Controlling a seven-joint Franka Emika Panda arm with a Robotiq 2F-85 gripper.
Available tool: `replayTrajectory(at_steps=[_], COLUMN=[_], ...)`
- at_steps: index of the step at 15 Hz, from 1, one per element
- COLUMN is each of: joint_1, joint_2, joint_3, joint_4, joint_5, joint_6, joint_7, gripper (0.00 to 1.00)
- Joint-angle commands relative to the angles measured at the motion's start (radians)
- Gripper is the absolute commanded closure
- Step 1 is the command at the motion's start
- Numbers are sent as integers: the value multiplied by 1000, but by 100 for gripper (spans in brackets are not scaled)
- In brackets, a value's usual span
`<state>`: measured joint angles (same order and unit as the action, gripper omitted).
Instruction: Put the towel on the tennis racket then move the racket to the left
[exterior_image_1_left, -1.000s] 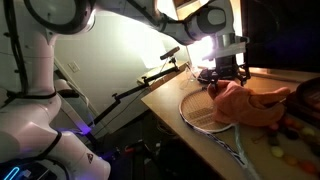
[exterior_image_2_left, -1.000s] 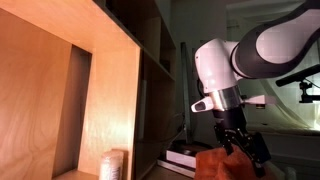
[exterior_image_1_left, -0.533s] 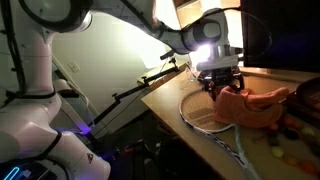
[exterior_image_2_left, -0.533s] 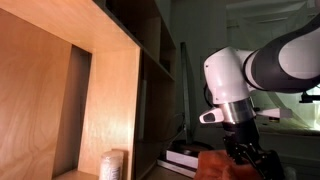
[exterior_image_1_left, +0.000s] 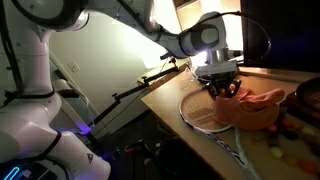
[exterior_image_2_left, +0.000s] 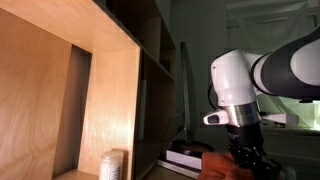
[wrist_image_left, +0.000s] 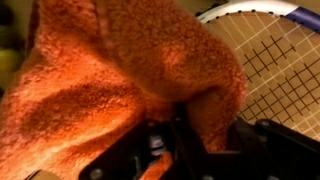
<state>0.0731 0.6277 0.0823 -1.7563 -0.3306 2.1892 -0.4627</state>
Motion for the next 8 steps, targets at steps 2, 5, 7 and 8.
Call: replayTrajectory(at_steps=[2,5,7,8], joint_1=[3,8,8,11], joint_2=[-133,-219,-278,-301], joint_3=[-7,-13,-11,-14], joint_4=[-156,-244,-295,-313], joint_5=[-30,-46,-50,-59], joint_6=[102,158,180,184], joint_7=[50,81,95,107], gripper=[98,96,94,95])
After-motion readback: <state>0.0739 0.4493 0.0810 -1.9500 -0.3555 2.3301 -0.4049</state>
